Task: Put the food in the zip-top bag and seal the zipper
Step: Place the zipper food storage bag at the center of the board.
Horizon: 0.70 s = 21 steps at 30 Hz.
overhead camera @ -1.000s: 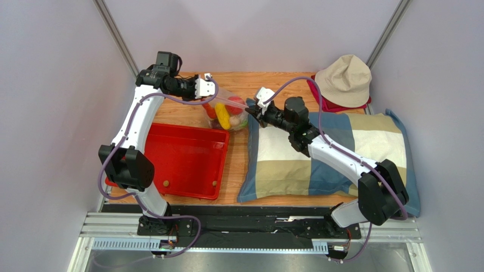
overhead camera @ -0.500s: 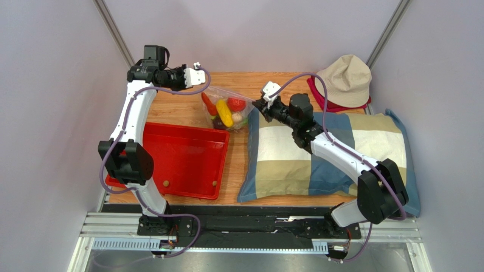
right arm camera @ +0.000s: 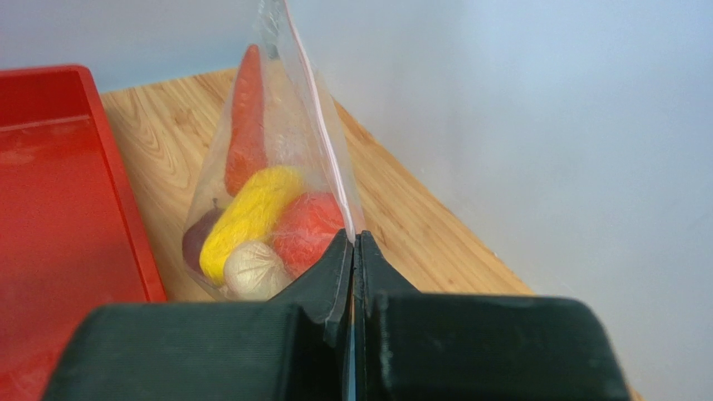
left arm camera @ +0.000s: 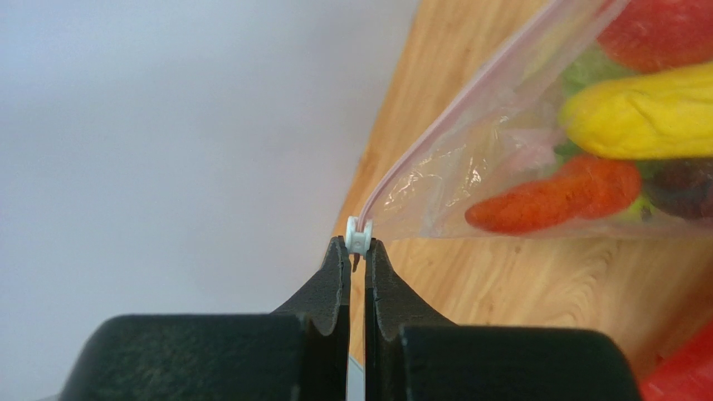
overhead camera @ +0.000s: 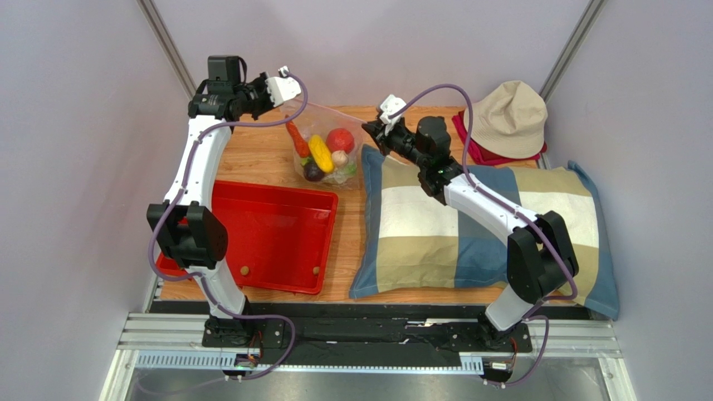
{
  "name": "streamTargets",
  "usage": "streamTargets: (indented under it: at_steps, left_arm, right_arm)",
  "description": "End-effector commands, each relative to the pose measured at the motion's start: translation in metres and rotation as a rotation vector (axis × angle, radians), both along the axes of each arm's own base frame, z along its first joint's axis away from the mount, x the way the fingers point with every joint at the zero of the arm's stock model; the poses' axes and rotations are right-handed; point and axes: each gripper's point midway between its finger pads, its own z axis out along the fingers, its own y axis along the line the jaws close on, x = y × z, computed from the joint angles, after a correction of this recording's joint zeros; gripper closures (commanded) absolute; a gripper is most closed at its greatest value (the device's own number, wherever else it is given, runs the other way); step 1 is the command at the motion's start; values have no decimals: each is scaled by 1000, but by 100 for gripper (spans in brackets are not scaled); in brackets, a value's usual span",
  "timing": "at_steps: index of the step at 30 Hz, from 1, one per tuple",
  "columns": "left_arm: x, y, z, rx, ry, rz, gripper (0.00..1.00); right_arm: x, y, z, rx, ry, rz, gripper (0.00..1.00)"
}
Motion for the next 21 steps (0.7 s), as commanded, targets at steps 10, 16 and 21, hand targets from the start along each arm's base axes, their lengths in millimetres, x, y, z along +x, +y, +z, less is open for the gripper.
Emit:
streamTargets:
  at_steps: [10, 16, 21]
  left_arm:
    - [-39, 66, -37, 47, -22, 208, 100]
    - [-109, 78, -92, 86, 161, 170, 100]
    - [-156, 83, -127, 139, 325, 116, 100]
  right_arm:
    - [-62, 28, -22, -84, -31, 272, 100]
    - [-141, 39, -92, -269, 80, 540, 100]
    - [-164, 43, -119, -346, 231, 666, 100]
